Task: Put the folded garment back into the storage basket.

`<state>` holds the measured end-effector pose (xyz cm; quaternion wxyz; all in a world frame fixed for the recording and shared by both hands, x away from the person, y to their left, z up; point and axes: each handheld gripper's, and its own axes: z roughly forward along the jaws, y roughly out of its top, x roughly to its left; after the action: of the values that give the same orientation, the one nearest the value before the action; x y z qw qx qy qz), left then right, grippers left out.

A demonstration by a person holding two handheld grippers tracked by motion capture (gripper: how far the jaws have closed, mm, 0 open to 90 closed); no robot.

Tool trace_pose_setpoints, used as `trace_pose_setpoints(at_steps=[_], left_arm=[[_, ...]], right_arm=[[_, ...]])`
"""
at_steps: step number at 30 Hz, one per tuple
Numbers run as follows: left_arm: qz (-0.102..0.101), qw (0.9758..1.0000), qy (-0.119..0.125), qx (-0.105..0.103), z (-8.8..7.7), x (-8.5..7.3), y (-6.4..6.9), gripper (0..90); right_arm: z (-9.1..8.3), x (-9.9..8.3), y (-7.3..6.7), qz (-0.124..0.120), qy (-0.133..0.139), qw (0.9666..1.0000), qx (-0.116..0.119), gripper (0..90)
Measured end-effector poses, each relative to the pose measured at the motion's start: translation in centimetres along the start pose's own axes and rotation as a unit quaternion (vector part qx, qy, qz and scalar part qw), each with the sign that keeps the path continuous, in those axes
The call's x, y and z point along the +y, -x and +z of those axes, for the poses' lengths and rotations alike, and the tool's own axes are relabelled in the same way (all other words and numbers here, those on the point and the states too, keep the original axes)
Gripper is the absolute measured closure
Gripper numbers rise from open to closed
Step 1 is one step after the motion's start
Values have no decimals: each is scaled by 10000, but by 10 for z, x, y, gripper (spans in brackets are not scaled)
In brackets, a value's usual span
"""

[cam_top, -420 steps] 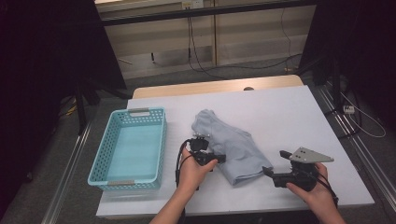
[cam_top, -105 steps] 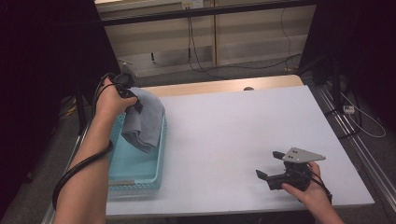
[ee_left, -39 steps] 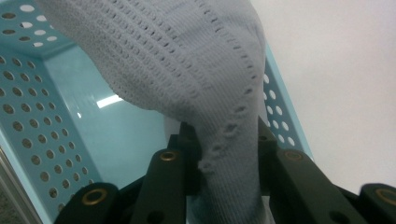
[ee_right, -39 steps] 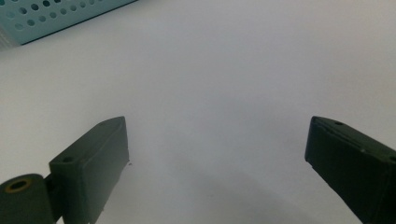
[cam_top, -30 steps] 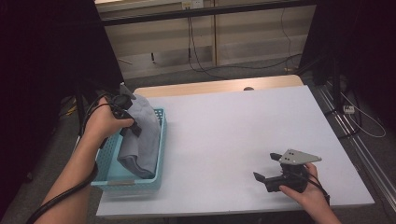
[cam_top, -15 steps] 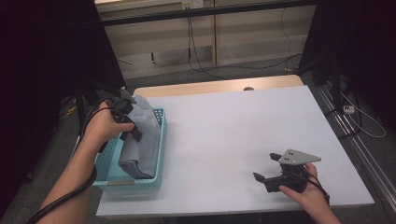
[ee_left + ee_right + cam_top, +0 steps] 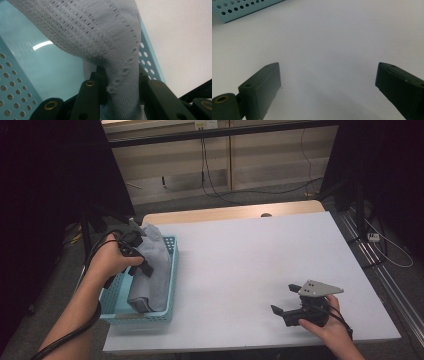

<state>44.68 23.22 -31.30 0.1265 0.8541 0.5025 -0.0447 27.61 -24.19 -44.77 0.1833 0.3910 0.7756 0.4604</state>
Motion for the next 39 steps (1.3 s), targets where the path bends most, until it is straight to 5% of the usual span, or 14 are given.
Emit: trace_pose_setpoints(at_steps=[30,39], left_arm=[[-84,9999,32,-59,6,-10,-4,725],[-146,9998,127,-75,7,-15,-13,654]], right_arm=[[1,0,1,11,-7,10000,-19,55],[0,0,1,18,5,10000,-40,54]])
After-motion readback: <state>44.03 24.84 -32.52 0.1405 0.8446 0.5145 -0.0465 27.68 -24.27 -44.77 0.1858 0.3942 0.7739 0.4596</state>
